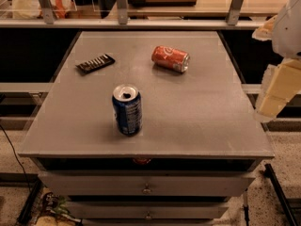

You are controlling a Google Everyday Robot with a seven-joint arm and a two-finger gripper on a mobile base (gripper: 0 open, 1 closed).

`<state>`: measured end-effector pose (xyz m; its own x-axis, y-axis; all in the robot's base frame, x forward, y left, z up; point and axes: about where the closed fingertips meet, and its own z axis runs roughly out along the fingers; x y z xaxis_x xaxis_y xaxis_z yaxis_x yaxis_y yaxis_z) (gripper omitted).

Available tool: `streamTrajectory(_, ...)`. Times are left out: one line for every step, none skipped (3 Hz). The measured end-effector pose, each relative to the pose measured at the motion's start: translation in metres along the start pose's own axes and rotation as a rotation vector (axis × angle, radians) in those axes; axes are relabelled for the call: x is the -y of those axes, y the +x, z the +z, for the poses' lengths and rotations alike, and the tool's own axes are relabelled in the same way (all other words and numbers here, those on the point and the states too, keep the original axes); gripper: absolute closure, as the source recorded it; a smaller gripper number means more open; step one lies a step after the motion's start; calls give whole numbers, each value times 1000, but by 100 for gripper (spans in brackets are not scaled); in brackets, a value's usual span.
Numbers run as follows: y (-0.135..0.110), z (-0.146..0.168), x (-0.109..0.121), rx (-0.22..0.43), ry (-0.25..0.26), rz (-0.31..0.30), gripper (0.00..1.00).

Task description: Move pepsi can near rxbar chocolate

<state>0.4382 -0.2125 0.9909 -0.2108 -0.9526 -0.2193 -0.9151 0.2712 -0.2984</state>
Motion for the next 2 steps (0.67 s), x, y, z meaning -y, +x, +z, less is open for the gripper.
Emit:
streamTrajectory(0, 0, 0, 0, 0, 0, 0)
streamTrajectory(-6, 10, 2, 77, -36, 4, 0)
